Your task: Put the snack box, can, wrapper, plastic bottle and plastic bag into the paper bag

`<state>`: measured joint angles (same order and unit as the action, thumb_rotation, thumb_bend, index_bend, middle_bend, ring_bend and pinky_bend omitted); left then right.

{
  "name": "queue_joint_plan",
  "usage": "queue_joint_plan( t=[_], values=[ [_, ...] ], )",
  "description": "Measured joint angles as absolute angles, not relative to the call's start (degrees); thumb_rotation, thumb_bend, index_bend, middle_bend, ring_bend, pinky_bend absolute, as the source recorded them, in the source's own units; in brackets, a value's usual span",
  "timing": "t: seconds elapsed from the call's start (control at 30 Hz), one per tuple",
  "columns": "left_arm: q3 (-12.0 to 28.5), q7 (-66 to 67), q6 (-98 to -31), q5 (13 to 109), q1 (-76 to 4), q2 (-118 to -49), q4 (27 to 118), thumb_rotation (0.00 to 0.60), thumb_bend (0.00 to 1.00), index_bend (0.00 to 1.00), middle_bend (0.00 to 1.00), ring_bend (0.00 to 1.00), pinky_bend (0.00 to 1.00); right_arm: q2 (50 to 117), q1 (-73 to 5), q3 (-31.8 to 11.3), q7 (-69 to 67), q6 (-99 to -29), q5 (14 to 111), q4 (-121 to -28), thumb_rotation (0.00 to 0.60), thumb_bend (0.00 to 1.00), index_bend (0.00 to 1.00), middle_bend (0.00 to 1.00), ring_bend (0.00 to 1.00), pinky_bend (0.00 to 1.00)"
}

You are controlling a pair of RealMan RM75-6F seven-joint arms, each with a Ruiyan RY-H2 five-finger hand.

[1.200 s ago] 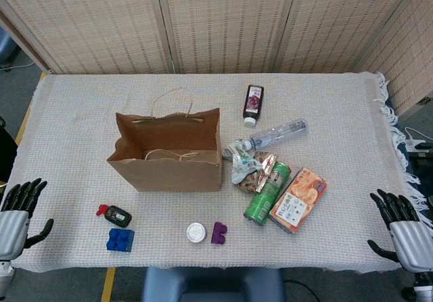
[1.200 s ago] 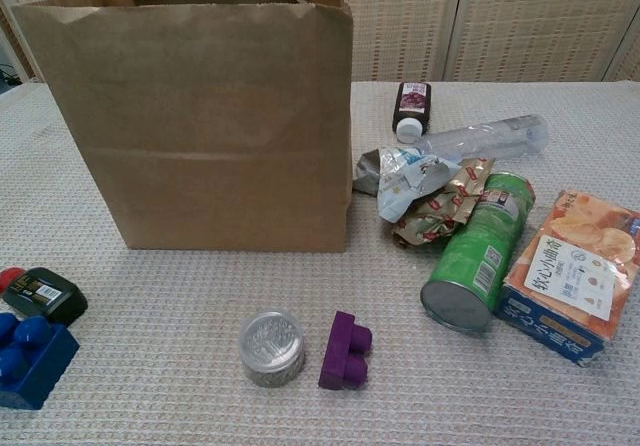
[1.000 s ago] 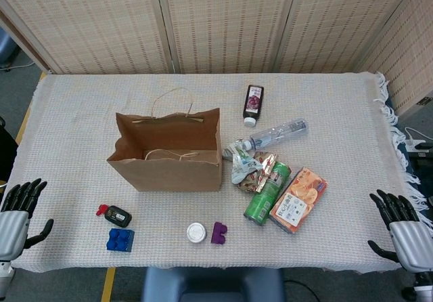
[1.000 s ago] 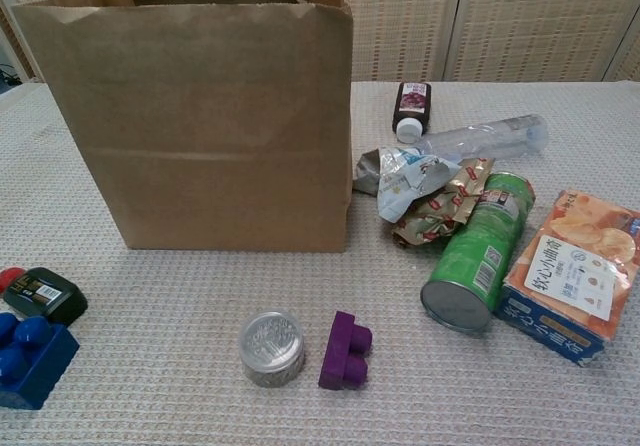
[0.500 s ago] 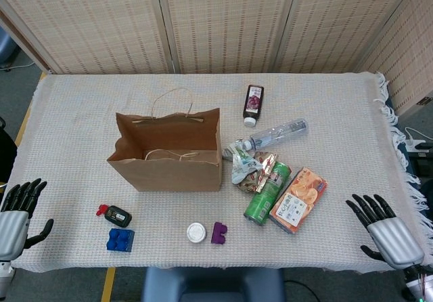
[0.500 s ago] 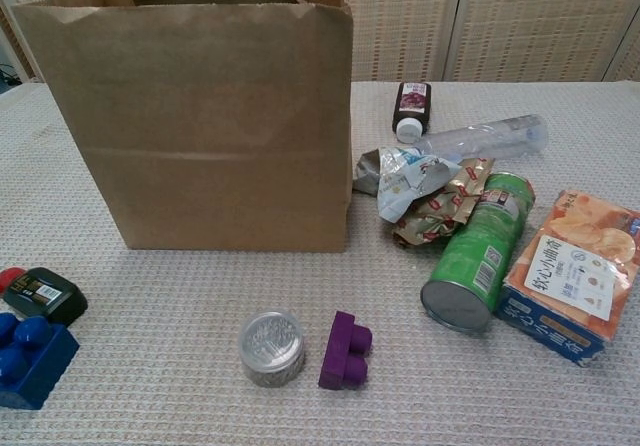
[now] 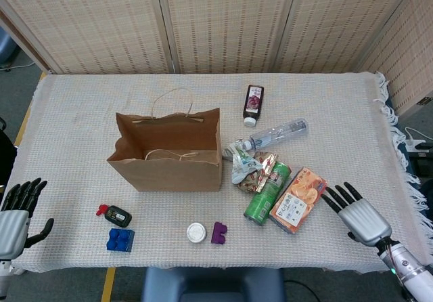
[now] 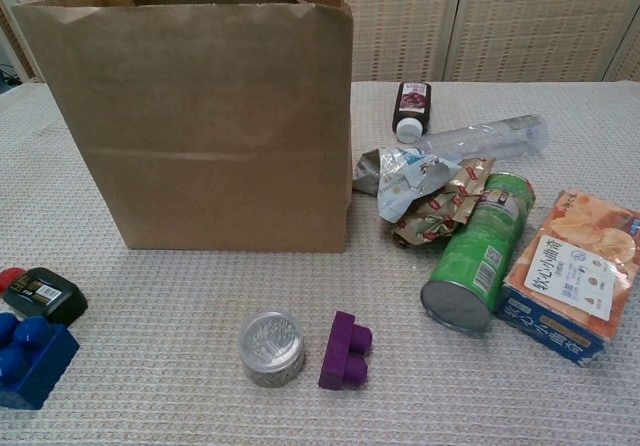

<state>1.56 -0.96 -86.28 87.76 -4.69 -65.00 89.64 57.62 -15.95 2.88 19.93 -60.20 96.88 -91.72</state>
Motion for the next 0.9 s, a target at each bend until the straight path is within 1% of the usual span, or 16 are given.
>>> queue_joint_plan(
  t=[0.2, 0.5, 0.73, 0.9],
  values=[
    [1.64, -1.01, -85.98, 87.61, -4.87, -64.92, 89.75, 0.6, 0.37, 0.04, 0.0, 0.0, 0.0, 61.33, -19.9, 0.73, 24.15, -55.25, 92.47, -92.0, 0.6, 0.05, 0.0, 0.0, 0.0, 0.0],
    [1.77, -1.29, -85.24, 87.25, -5.23, -64.64, 90.03, 0.6, 0.37, 0.04, 0.0, 0.0, 0.0, 67.62, -22.85, -0.37, 27.55, -51.34, 87.33, -88.83, 0.6, 0.05, 0.0, 0.0, 0.0, 0.0],
    [1.96, -1.12, -84.49, 86.72, -5.61, -64.43, 90.49, 0.6, 0.37, 0.04, 0.0, 0.0, 0.0, 69.69, -24.55, -0.94, 28.39, -50.88, 85.6, -87.25, 0.6, 0.05, 0.0, 0.0, 0.0, 0.0],
    [2.07, -0.96, -84.11, 86.39, -5.82, -64.32, 90.8, 0.6, 0.37, 0.04, 0.0, 0.0, 0.0, 70.4, -26.3, -1.21, 29.28, -48.09, 82.88, -86.69, 0.6, 0.05, 0.0, 0.0, 0.0, 0.0]
  ],
)
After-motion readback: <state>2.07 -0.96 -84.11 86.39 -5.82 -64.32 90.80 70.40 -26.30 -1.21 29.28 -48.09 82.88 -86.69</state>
